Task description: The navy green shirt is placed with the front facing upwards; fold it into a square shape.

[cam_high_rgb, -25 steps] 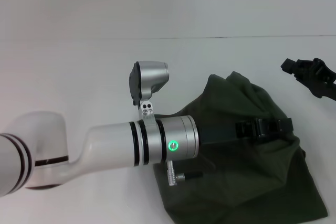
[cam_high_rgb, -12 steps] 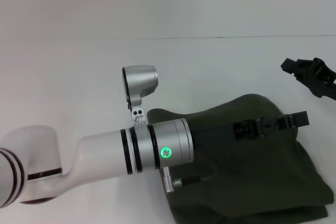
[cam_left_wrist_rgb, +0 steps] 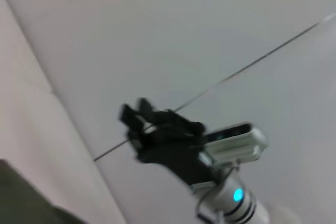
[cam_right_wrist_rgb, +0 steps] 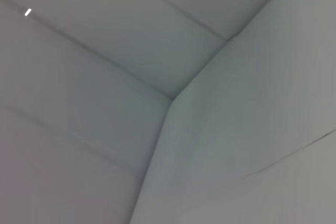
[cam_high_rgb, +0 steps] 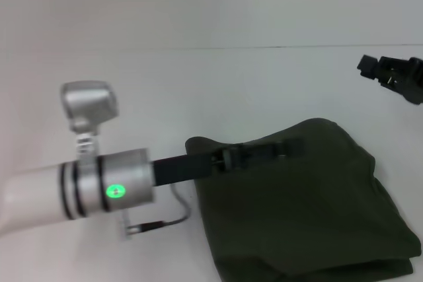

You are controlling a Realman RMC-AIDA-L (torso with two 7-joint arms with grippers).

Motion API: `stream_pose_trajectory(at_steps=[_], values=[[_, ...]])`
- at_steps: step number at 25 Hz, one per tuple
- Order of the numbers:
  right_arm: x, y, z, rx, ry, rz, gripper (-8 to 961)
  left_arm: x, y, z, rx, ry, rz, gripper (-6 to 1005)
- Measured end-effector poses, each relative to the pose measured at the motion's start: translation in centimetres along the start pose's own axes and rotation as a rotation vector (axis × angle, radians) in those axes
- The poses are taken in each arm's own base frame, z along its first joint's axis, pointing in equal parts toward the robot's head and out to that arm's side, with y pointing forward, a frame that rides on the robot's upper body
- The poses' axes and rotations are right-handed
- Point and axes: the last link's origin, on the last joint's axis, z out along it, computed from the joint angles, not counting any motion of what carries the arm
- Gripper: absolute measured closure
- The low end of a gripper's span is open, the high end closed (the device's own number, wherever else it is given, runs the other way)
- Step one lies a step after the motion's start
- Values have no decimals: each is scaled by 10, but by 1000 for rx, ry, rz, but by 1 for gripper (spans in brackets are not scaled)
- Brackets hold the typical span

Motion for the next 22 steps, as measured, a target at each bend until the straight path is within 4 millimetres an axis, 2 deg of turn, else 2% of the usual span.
stream_pose_trajectory(at_steps=[2,4,11,15,20,22], values=[[-6,8,-4,-24,69,-25,733,2,0,-20,23,-18,-6,30],[-11,14,-8,-23,155,-26,728,4,2,-38,46,-78,-22,33],[-19,16,-22,98,330,-13,432,1,-8,-83,319,-386,-166,46],[-24,12,-33,129,318,-3,266,-2,-14,-93,414,-464,-199,49],[-32,6,-41,160,261,4,155,-4,-20,-93,457,-461,-218,50],[-35,4,-42,174,243,2,155,-7,-21,-88,457,-460,-224,50]])
